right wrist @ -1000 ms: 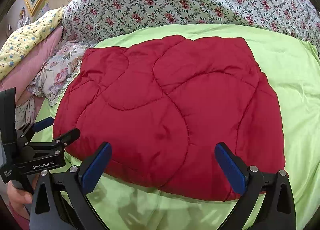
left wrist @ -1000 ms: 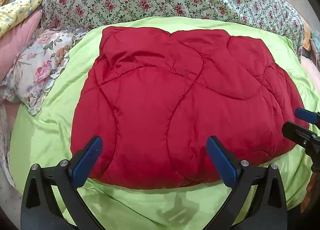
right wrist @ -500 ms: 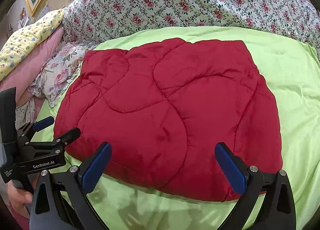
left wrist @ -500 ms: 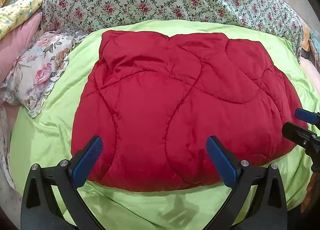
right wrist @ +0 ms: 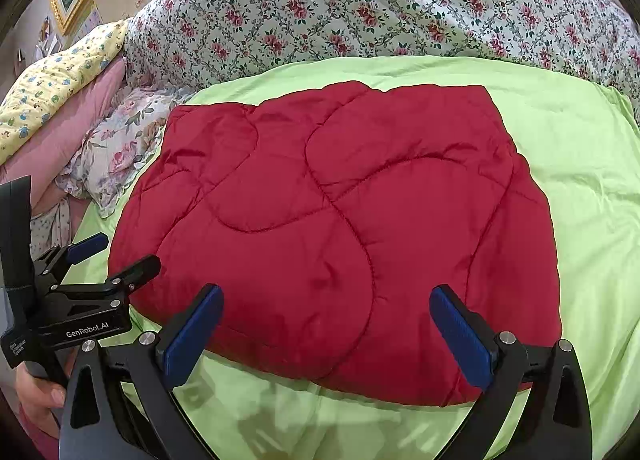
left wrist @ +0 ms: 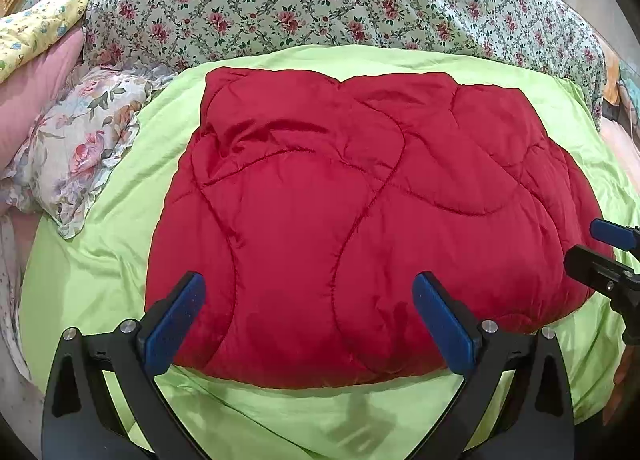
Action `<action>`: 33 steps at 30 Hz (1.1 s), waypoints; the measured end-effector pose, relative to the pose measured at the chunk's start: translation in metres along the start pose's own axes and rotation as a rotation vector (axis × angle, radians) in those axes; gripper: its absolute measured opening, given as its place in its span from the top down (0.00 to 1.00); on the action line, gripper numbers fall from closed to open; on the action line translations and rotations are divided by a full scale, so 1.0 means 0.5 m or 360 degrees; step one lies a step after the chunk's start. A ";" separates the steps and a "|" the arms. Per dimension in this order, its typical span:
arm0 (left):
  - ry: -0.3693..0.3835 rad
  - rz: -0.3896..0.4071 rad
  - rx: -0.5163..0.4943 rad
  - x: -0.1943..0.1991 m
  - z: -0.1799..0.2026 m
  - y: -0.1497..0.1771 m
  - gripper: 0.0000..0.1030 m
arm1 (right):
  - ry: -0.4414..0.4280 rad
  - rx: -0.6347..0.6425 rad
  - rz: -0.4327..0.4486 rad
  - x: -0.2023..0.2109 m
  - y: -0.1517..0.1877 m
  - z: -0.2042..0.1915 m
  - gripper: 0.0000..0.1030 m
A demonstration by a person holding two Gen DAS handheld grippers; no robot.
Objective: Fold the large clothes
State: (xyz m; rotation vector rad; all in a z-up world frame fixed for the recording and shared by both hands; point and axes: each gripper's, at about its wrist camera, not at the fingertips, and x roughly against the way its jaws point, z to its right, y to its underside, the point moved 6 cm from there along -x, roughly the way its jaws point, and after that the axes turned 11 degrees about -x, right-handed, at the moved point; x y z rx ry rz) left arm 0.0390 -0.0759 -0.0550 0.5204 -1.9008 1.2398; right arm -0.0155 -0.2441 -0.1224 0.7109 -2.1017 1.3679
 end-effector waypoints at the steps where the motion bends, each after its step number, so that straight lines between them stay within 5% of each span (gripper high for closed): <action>1: 0.0001 0.0001 0.0002 0.000 -0.001 0.000 0.00 | 0.0002 -0.0002 0.0001 0.000 0.001 0.000 0.00; 33: 0.0005 0.0003 0.0029 0.002 -0.009 -0.001 0.00 | -0.0006 -0.0009 0.0008 0.005 -0.012 0.002 0.00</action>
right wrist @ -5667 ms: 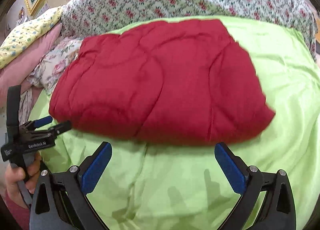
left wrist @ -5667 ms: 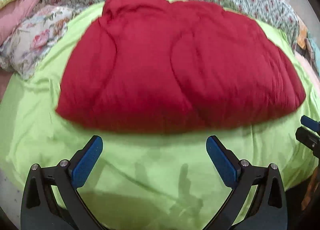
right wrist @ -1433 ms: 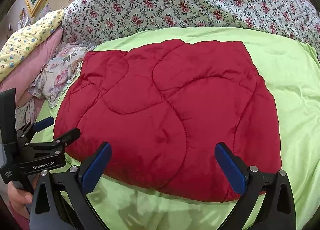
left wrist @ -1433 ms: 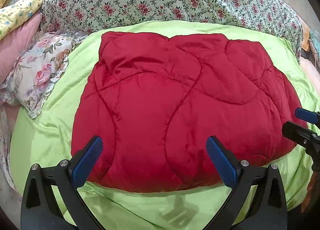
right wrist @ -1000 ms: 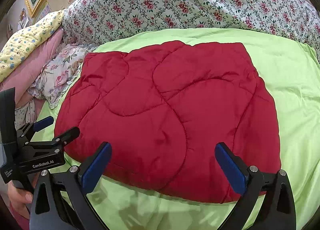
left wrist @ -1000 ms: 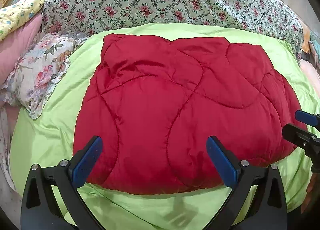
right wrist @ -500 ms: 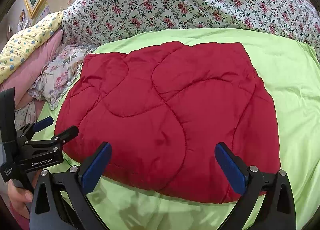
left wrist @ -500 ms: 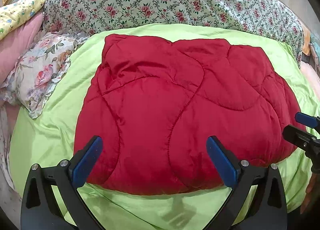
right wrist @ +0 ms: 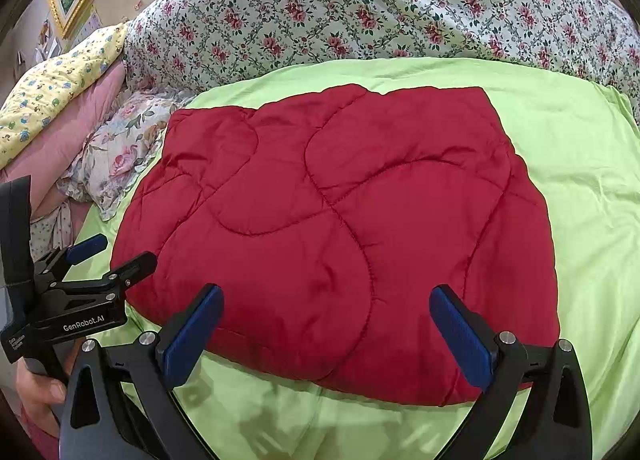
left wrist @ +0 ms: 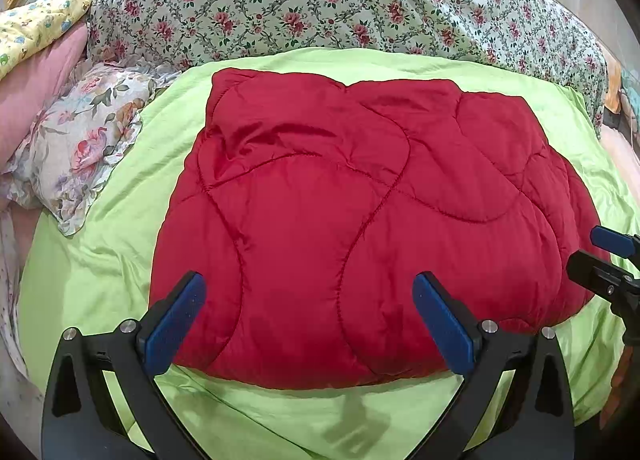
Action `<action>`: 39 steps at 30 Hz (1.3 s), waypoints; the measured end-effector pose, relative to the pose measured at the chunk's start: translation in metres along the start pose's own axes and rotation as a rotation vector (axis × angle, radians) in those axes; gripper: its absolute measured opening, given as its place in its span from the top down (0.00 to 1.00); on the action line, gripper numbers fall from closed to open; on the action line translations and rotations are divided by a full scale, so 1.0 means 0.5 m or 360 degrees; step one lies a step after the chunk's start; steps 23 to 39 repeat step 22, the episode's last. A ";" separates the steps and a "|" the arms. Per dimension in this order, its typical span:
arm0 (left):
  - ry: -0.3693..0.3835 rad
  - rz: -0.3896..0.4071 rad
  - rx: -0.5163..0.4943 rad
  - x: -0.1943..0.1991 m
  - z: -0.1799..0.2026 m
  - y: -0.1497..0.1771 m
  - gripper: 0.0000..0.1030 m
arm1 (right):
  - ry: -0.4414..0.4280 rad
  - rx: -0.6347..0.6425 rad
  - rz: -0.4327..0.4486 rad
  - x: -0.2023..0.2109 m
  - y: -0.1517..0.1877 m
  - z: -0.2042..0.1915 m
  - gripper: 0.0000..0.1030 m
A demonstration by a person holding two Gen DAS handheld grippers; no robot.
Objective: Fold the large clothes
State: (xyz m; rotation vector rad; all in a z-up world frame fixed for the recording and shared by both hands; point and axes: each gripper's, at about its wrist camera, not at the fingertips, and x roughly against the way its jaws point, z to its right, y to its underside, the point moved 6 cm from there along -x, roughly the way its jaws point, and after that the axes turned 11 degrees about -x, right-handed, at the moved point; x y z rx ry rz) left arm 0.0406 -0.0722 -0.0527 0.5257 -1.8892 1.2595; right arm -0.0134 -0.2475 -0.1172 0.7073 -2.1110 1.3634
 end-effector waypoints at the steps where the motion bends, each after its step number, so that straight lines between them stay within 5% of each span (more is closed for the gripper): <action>1: 0.0002 0.0000 0.0000 0.000 0.000 0.000 0.00 | -0.0002 -0.0001 0.0000 0.000 0.000 0.000 0.00; 39: 0.0020 -0.0016 0.0027 -0.005 -0.001 -0.001 0.00 | 0.0013 -0.0021 0.0011 0.001 -0.001 0.010 0.00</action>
